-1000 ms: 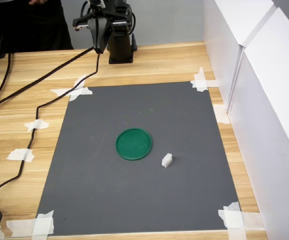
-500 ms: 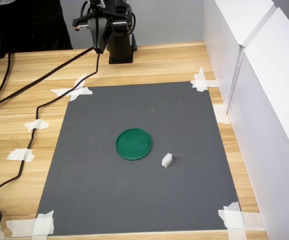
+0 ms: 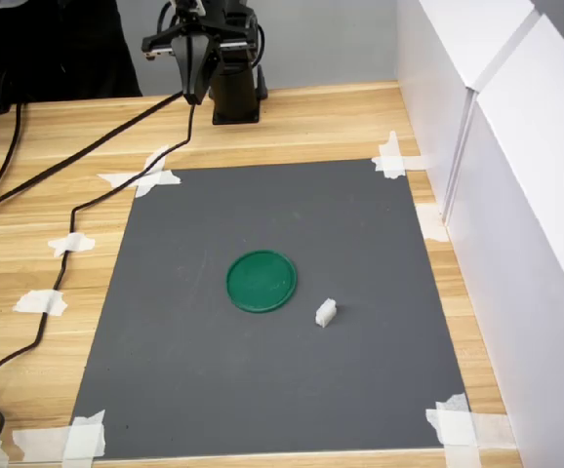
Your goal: Grasp a white terminal and put it on the green lid.
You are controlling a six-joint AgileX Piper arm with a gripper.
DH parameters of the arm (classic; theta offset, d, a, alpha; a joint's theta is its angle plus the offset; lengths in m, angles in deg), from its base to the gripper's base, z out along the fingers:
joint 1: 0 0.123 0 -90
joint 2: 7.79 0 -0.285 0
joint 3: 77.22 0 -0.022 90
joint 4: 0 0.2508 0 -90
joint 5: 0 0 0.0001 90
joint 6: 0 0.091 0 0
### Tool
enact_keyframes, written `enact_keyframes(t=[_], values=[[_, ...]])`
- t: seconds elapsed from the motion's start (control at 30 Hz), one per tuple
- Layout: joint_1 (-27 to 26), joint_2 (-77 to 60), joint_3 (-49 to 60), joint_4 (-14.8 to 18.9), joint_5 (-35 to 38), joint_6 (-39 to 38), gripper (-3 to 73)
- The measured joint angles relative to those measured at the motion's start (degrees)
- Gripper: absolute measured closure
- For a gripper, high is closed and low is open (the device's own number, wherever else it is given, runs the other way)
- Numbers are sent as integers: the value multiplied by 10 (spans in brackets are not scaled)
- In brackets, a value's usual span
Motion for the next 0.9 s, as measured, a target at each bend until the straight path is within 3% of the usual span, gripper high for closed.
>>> enact_keyframes(t=[0.63,0.9], values=[[0,15,-22,0,15,0,711],[0,19,-61,0,109,0,711]])
